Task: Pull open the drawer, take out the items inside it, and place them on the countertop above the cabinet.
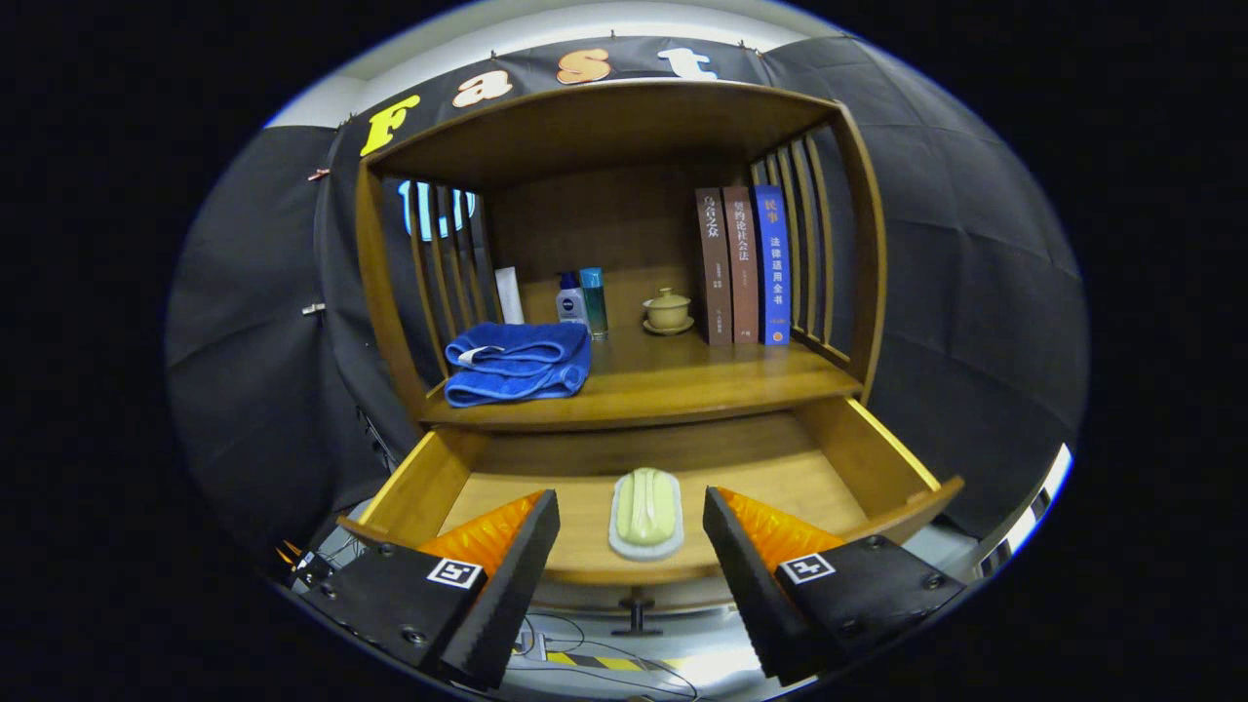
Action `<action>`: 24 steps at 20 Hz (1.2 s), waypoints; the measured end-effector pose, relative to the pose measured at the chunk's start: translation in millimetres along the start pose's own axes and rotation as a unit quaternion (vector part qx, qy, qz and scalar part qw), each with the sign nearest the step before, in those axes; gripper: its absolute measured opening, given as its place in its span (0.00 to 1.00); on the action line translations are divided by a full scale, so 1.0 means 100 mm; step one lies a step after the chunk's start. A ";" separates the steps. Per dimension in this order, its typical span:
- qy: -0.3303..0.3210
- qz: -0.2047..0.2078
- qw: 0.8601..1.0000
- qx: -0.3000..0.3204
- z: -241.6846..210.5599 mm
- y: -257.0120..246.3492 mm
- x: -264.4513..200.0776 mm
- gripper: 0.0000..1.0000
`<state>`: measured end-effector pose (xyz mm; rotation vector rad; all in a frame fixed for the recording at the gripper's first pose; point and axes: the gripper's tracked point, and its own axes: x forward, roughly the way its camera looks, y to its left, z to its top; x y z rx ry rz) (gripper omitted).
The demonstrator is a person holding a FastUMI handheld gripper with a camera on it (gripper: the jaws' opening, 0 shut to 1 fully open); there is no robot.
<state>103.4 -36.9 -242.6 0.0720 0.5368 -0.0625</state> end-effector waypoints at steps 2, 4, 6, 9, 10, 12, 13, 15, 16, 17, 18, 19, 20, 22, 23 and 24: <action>0.046 0.003 0.999 -0.007 -0.01 0.02 0.31 0.97; 0.085 0.000 0.996 -0.012 -0.04 0.00 0.60 0.97; 0.113 -0.012 0.993 -0.015 -0.08 -0.04 0.82 0.98; 0.174 -0.024 0.984 -0.014 -0.31 -0.10 1.08 0.96; 0.194 -0.023 0.981 -0.014 -0.38 -0.10 1.13 0.97; 0.229 -0.028 0.973 -0.020 -0.52 -0.11 1.22 0.93; 0.245 -0.030 0.969 -0.022 -0.60 -0.12 1.27 0.92; 0.275 -0.029 0.961 -0.024 -0.73 -0.13 1.34 0.87; 0.290 -0.029 0.956 -0.022 -0.80 -0.13 1.35 0.85; 0.302 -0.028 0.953 -0.019 -0.85 -0.13 1.37 0.81; 0.312 -0.024 0.950 -0.014 -0.90 -0.12 1.39 0.77; 0.320 -0.026 0.947 -0.011 -0.94 -0.13 1.39 0.68; 0.325 -0.030 0.945 -0.014 -0.95 -0.15 1.40 0.59; 0.327 -0.029 0.944 -0.018 -0.93 -0.13 1.40 0.41; 0.329 -0.032 0.943 -0.032 -0.94 -0.15 1.41 0.32; 0.329 -0.031 0.943 -0.040 -0.94 -0.15 1.39 0.23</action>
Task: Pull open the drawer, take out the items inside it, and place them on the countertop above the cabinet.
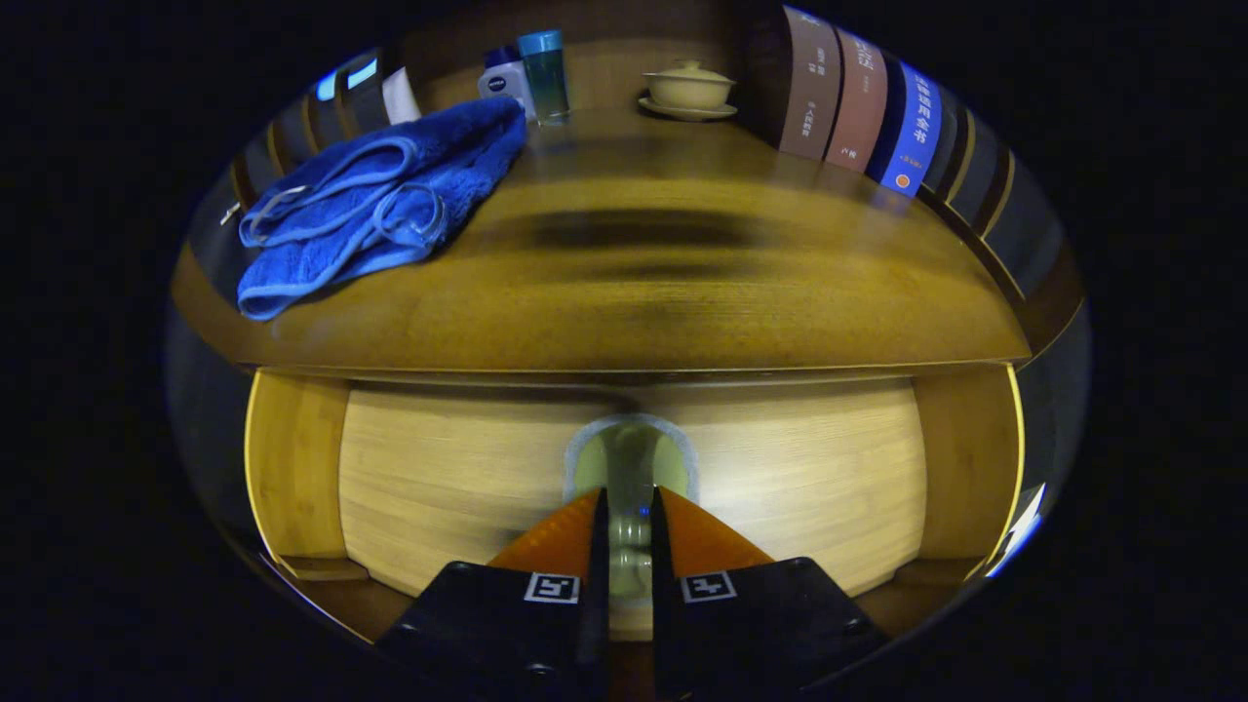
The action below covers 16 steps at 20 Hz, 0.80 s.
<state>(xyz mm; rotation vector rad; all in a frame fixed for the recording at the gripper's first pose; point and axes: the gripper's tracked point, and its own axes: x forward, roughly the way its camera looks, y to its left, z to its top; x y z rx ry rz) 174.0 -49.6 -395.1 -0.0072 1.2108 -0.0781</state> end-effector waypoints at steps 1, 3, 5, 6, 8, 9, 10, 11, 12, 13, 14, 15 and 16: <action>-0.004 0.003 1.000 -0.001 0.00 0.02 0.00 0.23; -0.006 0.011 1.000 0.010 -0.02 0.03 -0.03 0.23; -0.015 0.022 0.999 0.024 -0.05 0.06 -0.11 0.23; -0.026 0.028 0.999 0.024 -0.06 0.07 -0.19 0.23; -0.054 0.033 0.998 0.027 -0.05 0.07 -0.38 0.23; -0.070 0.035 0.997 0.029 -0.04 0.06 -0.50 0.23; -0.090 0.036 0.995 0.033 -0.01 0.05 -0.64 0.23; -0.107 0.038 0.993 0.033 0.02 0.04 -0.76 0.23; -0.126 0.040 0.991 0.035 0.07 0.03 -0.91 0.23; -0.147 0.041 0.988 0.036 0.13 0.02 -1.05 0.23; -0.169 0.041 0.984 0.037 0.20 0.01 -1.19 0.23; -0.192 0.042 0.980 0.038 0.30 0.00 -1.32 0.23; -0.215 0.045 0.975 0.037 0.43 0.01 -1.45 0.23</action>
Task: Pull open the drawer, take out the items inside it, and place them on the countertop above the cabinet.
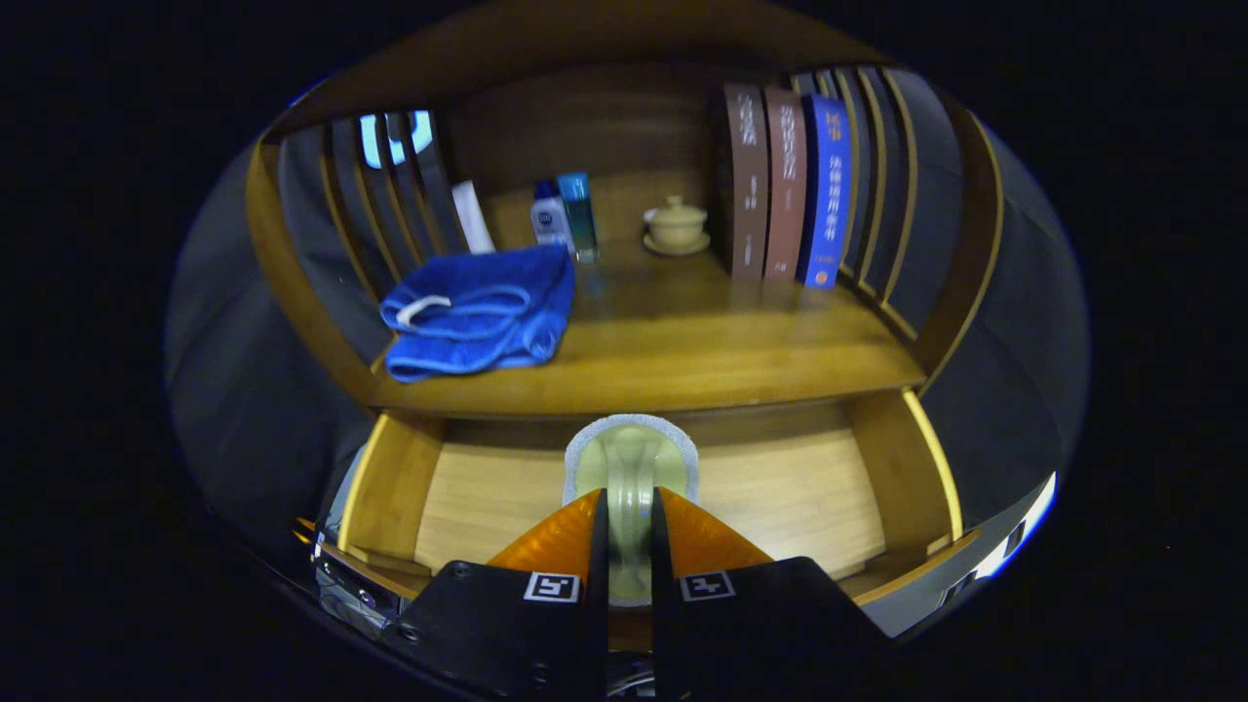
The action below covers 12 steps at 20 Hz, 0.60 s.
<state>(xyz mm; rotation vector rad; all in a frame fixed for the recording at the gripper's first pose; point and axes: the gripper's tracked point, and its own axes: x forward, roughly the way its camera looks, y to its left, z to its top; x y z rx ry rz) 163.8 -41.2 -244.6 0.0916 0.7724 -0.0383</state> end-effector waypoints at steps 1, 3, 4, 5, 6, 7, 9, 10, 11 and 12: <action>-0.020 0.001 1.000 -0.001 0.14 0.01 -0.02 0.23; -0.049 0.005 0.999 -0.002 0.41 0.04 -0.01 0.22; -0.056 0.005 0.998 -0.003 0.54 0.03 0.02 0.22; -0.060 0.005 0.998 -0.004 0.65 0.03 0.12 0.22; -0.058 0.006 0.998 -0.001 0.75 0.04 0.23 0.23; -0.054 0.007 0.999 0.000 0.82 0.05 0.34 0.23; -0.040 0.007 0.999 0.003 0.97 0.04 0.61 0.23; -0.031 0.004 0.999 0.004 1.01 0.03 0.73 0.23; -0.020 0.002 1.000 0.002 1.04 0.01 0.86 0.23; -0.012 0.000 1.000 0.000 1.05 0.01 0.97 0.23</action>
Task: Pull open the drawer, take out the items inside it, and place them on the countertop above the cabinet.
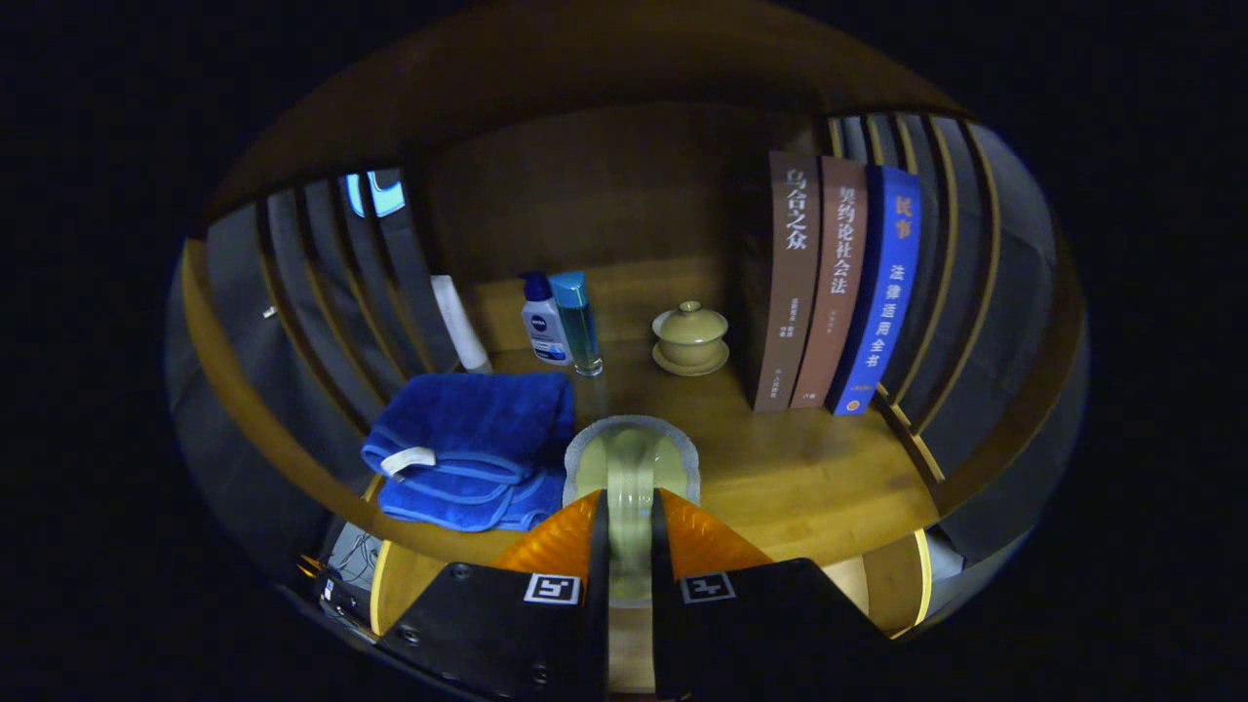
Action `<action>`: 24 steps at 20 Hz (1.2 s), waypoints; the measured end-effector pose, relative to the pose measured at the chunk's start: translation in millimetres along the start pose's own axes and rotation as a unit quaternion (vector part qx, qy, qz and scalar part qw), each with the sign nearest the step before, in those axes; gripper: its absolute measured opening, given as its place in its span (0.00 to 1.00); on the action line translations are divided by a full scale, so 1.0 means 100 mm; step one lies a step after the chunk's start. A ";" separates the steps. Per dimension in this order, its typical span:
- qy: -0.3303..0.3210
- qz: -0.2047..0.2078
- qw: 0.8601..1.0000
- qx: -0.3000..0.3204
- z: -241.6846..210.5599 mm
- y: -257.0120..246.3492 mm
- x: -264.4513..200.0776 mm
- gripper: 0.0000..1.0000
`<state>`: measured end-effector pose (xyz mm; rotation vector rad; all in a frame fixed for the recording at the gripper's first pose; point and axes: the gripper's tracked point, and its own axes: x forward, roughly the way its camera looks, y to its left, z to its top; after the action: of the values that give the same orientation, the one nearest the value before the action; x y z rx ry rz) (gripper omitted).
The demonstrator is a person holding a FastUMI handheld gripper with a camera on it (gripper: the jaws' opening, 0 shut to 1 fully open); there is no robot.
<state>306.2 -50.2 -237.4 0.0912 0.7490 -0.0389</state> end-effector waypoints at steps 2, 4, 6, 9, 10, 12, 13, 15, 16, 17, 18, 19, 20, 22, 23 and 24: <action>0.012 -0.002 1.000 -0.005 0.00 0.00 0.20 0.23; 0.029 -0.012 0.999 -0.005 -0.04 -0.06 0.29 0.23; 0.026 -0.014 1.000 0.003 -0.02 -0.08 0.40 0.23; 0.026 -0.009 1.000 0.006 -0.01 -0.10 0.42 0.26; 0.026 -0.005 1.000 0.012 -0.02 -0.09 0.42 0.27; 0.025 0.003 0.999 0.022 -0.02 -0.07 0.45 0.52; 0.025 0.002 0.999 0.024 -0.03 -0.08 0.44 0.64; 0.015 0.003 1.000 0.021 -0.01 -0.06 0.37 0.89; 0.005 0.006 1.000 0.018 0.02 -0.04 0.32 0.94; -0.008 0.008 1.000 0.017 0.05 -0.04 0.22 1.00; -0.026 0.012 0.999 0.016 0.08 -0.02 0.12 1.00; -0.048 0.015 0.999 0.014 0.11 0.01 -0.05 1.00; -0.075 0.016 0.997 0.009 0.12 0.02 -0.23 1.00; -0.143 0.020 0.990 -0.006 0.14 0.08 -0.69 1.00; -0.176 0.020 0.984 -0.017 0.10 0.11 -0.96 0.99; -0.207 0.020 0.978 -0.025 0.04 0.15 -1.21 0.99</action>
<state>221.9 -35.7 -151.0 0.0475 0.3308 -0.0004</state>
